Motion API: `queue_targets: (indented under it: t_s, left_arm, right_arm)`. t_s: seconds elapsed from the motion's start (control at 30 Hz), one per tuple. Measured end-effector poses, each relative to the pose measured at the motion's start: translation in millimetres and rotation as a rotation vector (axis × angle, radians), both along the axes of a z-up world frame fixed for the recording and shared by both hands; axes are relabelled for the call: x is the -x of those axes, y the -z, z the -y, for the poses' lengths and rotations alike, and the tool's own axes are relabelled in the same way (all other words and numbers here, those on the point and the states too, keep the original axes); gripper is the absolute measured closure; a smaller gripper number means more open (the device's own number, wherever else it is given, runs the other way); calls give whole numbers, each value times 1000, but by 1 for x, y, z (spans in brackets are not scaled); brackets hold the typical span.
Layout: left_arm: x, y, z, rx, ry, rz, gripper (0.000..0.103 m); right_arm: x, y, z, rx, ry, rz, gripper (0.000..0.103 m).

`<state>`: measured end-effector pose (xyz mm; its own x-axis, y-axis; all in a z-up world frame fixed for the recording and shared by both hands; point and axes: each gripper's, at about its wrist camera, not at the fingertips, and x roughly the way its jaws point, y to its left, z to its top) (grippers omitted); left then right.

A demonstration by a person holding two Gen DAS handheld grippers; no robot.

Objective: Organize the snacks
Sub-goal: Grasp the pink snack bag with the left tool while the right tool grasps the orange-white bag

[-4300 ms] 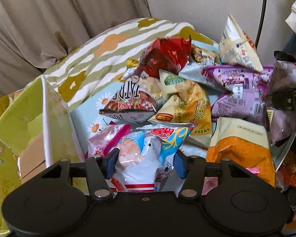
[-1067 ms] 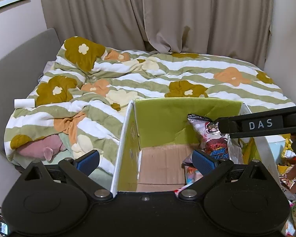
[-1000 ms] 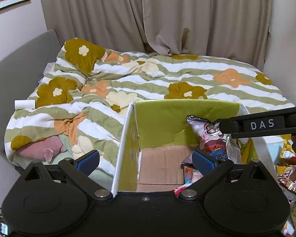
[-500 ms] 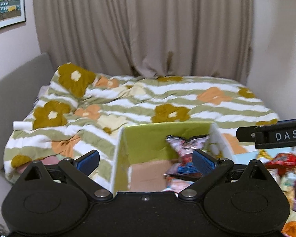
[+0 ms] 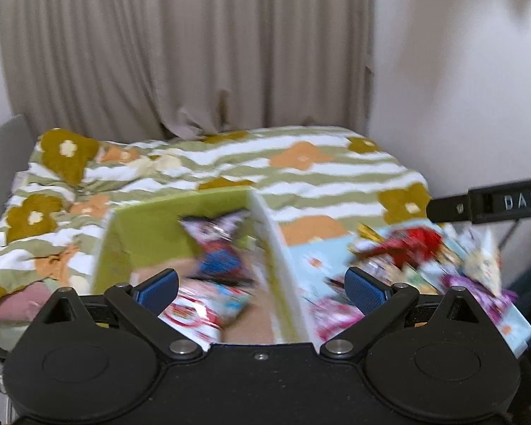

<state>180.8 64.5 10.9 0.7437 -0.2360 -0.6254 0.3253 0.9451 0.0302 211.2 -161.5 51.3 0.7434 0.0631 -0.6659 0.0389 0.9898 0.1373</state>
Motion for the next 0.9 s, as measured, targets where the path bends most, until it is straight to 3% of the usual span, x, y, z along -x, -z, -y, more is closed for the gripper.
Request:
queue_targets:
  t_s: [0.27,0.47,0.7,0.9]
  left_arm:
    - [32,43,69,-25,158,-80,1]
    - [44,84,103,-93,280,-119,1]
    - [45,130,127,-131,449,-191,1]
    - [41,161,137,-158,525,-244,1]
  right_arm:
    - [49,31,86,-5,75,-49,0]
    - [74,63,129,-11,91,-99,0]
    - [86,103,135,-25,1,-130,0]
    - [86,132,119,-9,-117,-141,0]
